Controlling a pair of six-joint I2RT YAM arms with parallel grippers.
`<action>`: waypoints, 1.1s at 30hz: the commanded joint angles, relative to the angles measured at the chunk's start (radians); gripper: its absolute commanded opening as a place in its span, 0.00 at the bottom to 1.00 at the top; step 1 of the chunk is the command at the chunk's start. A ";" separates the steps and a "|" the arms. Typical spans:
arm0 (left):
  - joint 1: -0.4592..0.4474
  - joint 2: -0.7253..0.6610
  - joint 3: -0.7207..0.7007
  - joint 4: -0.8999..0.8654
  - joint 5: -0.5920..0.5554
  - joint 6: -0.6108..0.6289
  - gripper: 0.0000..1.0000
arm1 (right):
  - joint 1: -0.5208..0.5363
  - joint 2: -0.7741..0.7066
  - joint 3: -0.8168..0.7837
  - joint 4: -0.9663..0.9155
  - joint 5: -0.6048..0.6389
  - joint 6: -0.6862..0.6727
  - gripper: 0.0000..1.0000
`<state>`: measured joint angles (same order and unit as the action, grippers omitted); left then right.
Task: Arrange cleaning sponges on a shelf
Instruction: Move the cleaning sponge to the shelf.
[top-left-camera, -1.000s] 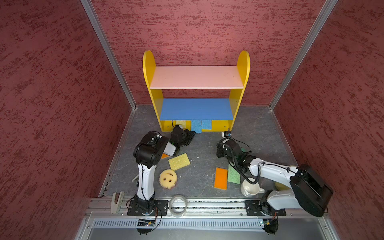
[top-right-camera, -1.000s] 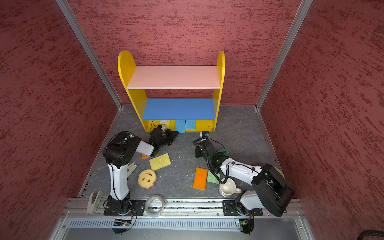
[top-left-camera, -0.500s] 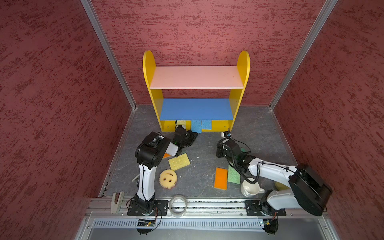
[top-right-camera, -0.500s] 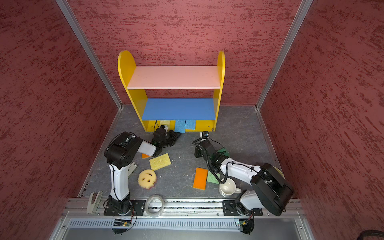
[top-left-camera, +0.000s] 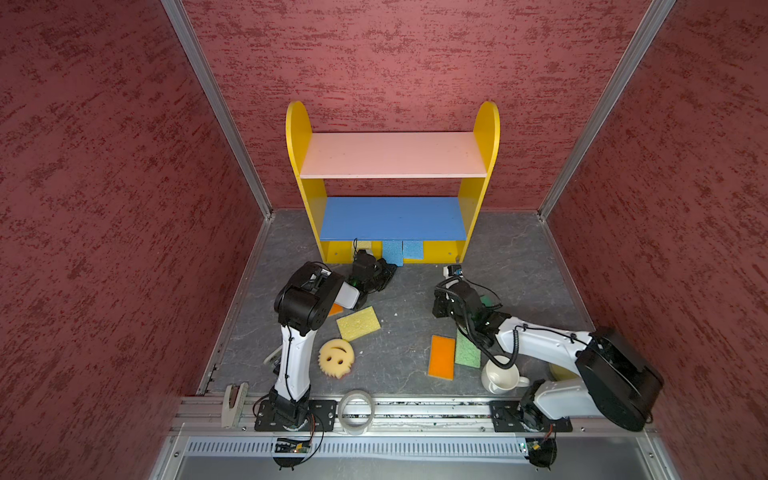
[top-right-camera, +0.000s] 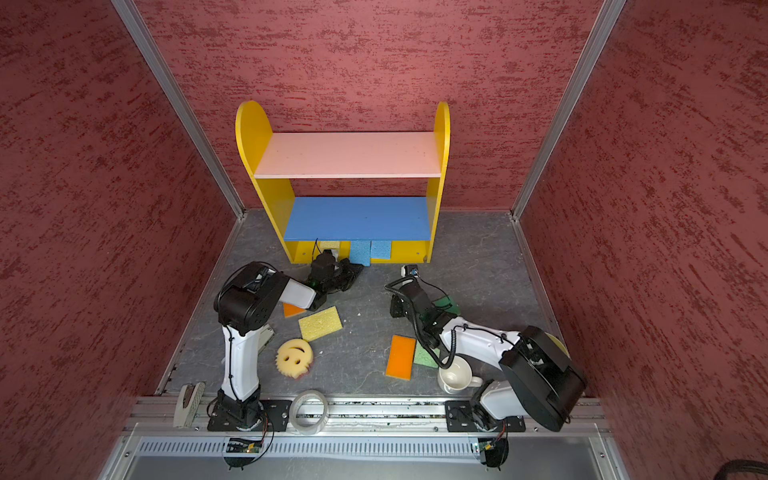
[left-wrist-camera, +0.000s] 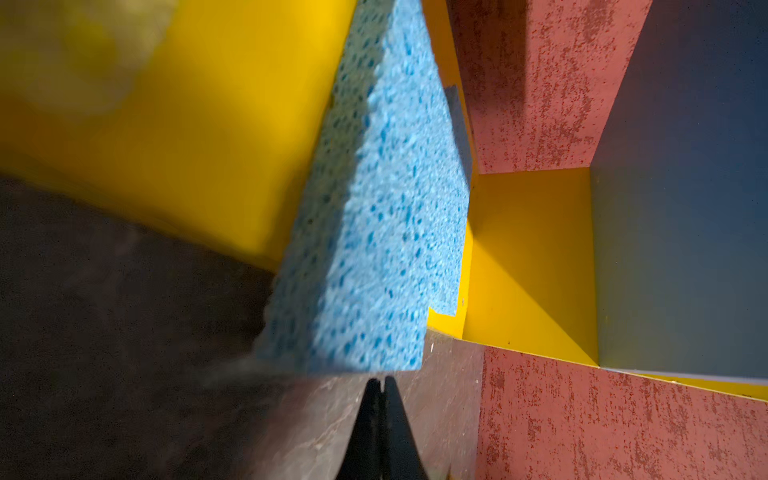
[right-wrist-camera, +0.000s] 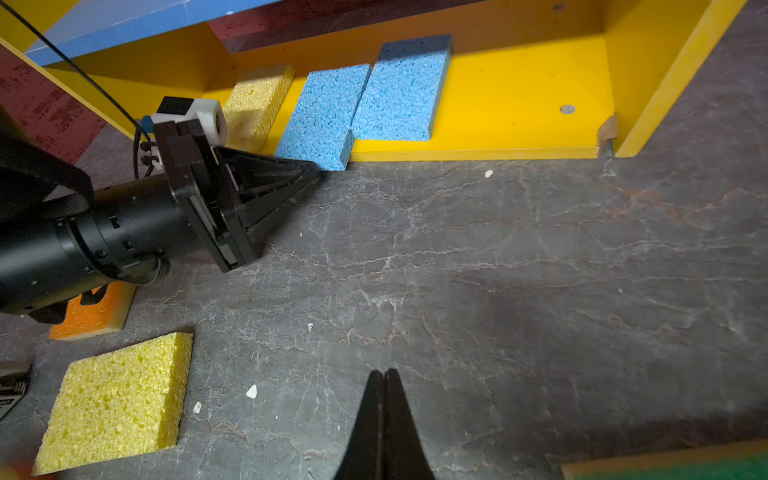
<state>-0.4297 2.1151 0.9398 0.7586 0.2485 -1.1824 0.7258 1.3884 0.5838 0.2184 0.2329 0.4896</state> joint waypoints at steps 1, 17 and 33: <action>0.012 0.041 0.031 -0.038 -0.027 0.033 0.00 | 0.005 -0.009 0.002 -0.002 0.031 0.006 0.02; 0.019 0.023 0.072 -0.089 -0.058 0.090 0.00 | 0.005 0.013 0.013 -0.006 0.027 0.007 0.02; -0.011 0.034 0.130 -0.127 -0.086 0.118 0.00 | 0.005 -0.003 -0.024 0.009 0.026 0.033 0.02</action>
<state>-0.4389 2.1448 1.0569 0.6502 0.1822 -1.0897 0.7258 1.3926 0.5732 0.2173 0.2329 0.5045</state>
